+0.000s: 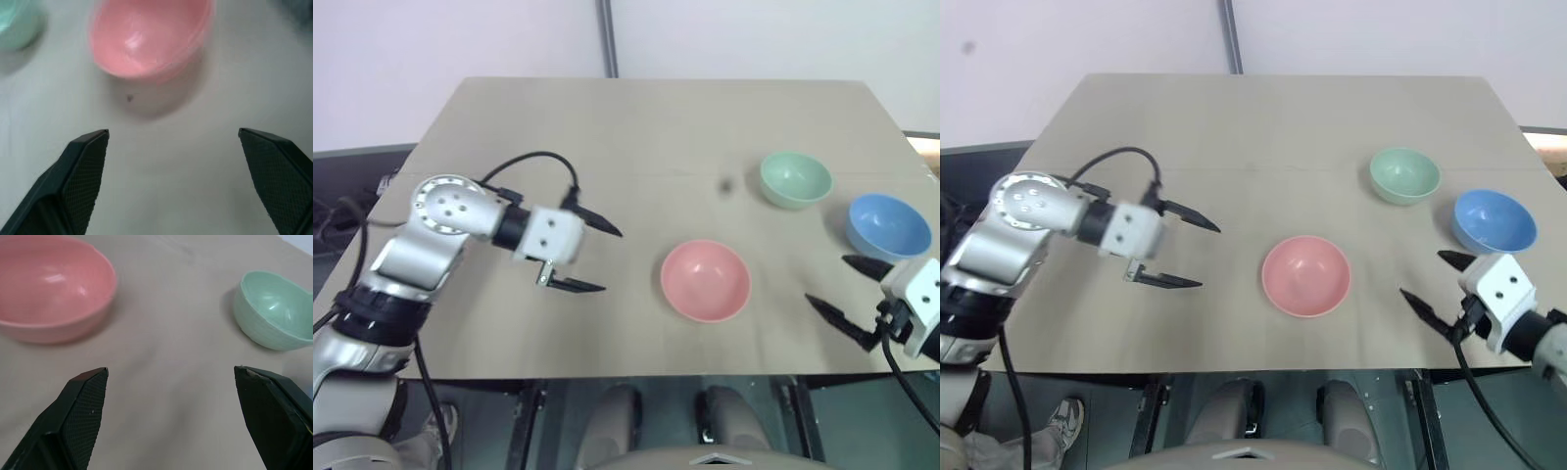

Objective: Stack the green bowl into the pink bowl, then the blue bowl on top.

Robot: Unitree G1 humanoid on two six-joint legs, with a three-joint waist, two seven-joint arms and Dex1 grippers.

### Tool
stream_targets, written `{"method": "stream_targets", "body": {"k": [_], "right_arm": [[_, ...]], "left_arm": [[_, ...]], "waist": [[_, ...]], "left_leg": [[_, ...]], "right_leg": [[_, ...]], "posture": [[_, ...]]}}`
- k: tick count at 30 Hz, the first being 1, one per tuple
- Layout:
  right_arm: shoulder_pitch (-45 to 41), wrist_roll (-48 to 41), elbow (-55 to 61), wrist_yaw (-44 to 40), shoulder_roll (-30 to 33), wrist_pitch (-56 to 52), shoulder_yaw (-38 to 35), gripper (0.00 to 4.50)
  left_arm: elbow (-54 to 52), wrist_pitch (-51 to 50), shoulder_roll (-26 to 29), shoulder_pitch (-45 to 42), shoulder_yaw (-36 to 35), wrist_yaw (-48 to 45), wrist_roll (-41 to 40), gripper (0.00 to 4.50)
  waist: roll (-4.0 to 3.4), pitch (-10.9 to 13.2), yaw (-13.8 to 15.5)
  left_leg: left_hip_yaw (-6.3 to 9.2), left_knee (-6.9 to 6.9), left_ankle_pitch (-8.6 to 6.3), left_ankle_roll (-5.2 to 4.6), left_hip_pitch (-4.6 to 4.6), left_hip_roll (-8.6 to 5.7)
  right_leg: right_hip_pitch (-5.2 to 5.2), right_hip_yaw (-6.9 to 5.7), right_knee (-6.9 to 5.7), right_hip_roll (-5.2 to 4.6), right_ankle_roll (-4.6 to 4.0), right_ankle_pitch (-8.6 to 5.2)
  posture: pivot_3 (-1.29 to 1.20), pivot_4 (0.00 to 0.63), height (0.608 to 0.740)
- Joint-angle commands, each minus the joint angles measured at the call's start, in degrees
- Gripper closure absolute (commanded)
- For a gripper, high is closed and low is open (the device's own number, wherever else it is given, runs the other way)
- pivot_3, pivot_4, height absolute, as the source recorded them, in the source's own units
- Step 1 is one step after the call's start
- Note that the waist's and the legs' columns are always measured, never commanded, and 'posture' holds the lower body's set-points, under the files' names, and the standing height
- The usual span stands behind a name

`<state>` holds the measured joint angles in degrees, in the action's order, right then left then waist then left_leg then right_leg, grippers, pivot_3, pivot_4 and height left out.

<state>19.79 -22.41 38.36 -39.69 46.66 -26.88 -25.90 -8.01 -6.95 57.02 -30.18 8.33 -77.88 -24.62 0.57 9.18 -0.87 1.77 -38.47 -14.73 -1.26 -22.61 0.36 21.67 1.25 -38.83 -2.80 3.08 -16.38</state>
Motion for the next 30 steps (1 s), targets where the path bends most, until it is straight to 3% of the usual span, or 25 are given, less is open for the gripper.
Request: {"method": "stream_targets", "body": {"k": [1, 8, 13, 16, 17, 18, 20, 21, 24, 26, 30], "right_arm": [[-11.4, 4.6, -10.3, -0.8, 3.6, 2.3, 6.6, 0.00], [-46.5, 22.1, -50.8, -7.8, 3.3, 22.2, 28.8, 0.00], [-65.6, 28.4, -78.4, -11.4, -1.0, 32.5, 35.7, 0.00], [-72.6, 30.3, -89.3, -14.6, -2.8, 35.1, 37.8, 0.00], [-74.0, 30.5, -91.9, -16.0, -3.2, 35.4, 38.0, 0.56], [-75.1, 30.7, -93.7, -17.0, -3.5, 35.8, 38.2, 0.76], [-76.7, 31.5, -96.2, -17.6, -3.9, 37.4, 38.4, 1.87], [-77.1, 31.5, -96.7, -18.6, -3.9, 38.1, 38.4, 2.03], [-77.2, 31.6, -96.4, -20.7, -3.7, 39.5, 38.2, 3.67], [-76.6, 31.6, -94.7, -21.4, -3.2, 40.2, 37.9, 4.44], [-72.6, 28.0, -81.8, -24.2, -0.8, 37.5, 34.9, 4.44]], "left_arm": [[-7.3, -12.0, -2.7, 6.8, -11.7, 12.8, -9.2, 0.02], [-17.9, -19.2, -7.9, 19.1, -16.1, 21.9, -12.8, 0.02], [-23.0, -23.0, -9.6, 21.5, -17.8, 26.4, -14.8, 0.02], [-24.9, -22.5, -9.9, 23.3, -19.0, 28.1, -13.9, 0.02], [-25.3, -22.6, -10.0, 23.7, -19.3, 28.7, -14.0, 0.00], [-25.8, -22.8, -10.1, 24.1, -19.7, 29.1, -14.3, 0.00], [-26.5, -23.2, -10.4, 24.5, -20.2, 30.1, -14.8, 0.00], [-26.7, -23.1, -10.5, 24.8, -20.3, 30.5, -14.7, 0.00], [-26.9, -22.3, -11.3, 25.3, -20.4, 31.6, -13.8, 0.00], [-26.5, -21.0, -12.1, 25.2, -19.8, 32.4, -12.2, 0.00], [-23.8, -18.0, -15.0, 25.3, -19.2, 32.7, -10.2, 0.00]], "waist": [[0.07, 0.1, 0.0], [0.06, 0.5, -0.4], [0.05, 0.7, 0.1], [0.05, 0.7, 0.0], [0.05, 0.7, 0.0], [0.05, 0.7, 0.0], [0.05, 0.7, 0.0], [0.04, 0.7, 0.0], [0.03, 0.7, 0.0], [0.02, 0.7, -0.1], [-0.11, 0.8, -0.1]], "left_leg": [[-0.01, -0.02, 0.00, 0.00, 0.02, 0.00], [-0.20, 0.07, 0.01, 0.01, 0.04, -0.02], [-0.03, 0.15, 0.01, 0.03, -0.14, -0.04], [-0.09, 0.22, 0.01, 0.05, -0.23, -0.10], [-0.12, 0.24, 0.02, 0.07, -0.24, -0.10], [-0.14, 0.26, 0.02, 0.08, -0.24, -0.11], [-0.13, 0.30, 0.03, 0.11, -0.25, -0.11], [-0.14, 0.30, 0.03, 0.10, -0.25, -0.11], [-0.14, 0.29, 0.01, 0.06, -0.23, -0.12], [-0.15, 0.28, 0.00, 0.05, -0.20, -0.13], [-0.15, 0.26, 0.00, 0.05, -0.18, -0.13]], "right_leg": [[-0.01, 0.01, 0.01, -0.01, 0.01, 0.01], [0.13, 0.24, -0.04, 0.05, -0.03, 0.06], [0.24, 0.09, 0.00, 0.01, -0.07, 0.06], [0.30, 0.12, 0.09, -0.09, -0.07, 0.06], [0.31, 0.14, 0.14, -0.11, -0.07, 0.06], [0.31, 0.17, 0.19, -0.12, -0.07, 0.06], [0.29, 0.14, 0.26, -0.16, -0.07, 0.06], [0.30, 0.15, 0.26, -0.17, -0.07, 0.06], [0.30, 0.15, 0.22, -0.19, -0.07, 0.07], [0.30, 0.16, 0.14, -0.20, -0.07, 0.07], [0.31, 0.16, 0.03, -0.20, -0.07, 0.07]], "posture": [[0.00, 0.150, 0.740], [0.00, 0.150, 0.740], [0.00, 0.150, 0.740], [0.00, 0.150, 0.740], [0.00, 0.150, 0.740], [0.00, 0.150, 0.740], [0.00, 0.150, 0.740], [0.00, 0.150, 0.740], [0.00, 0.150, 0.740], [0.00, 0.150, 0.740], [0.00, 0.150, 0.740]]}}
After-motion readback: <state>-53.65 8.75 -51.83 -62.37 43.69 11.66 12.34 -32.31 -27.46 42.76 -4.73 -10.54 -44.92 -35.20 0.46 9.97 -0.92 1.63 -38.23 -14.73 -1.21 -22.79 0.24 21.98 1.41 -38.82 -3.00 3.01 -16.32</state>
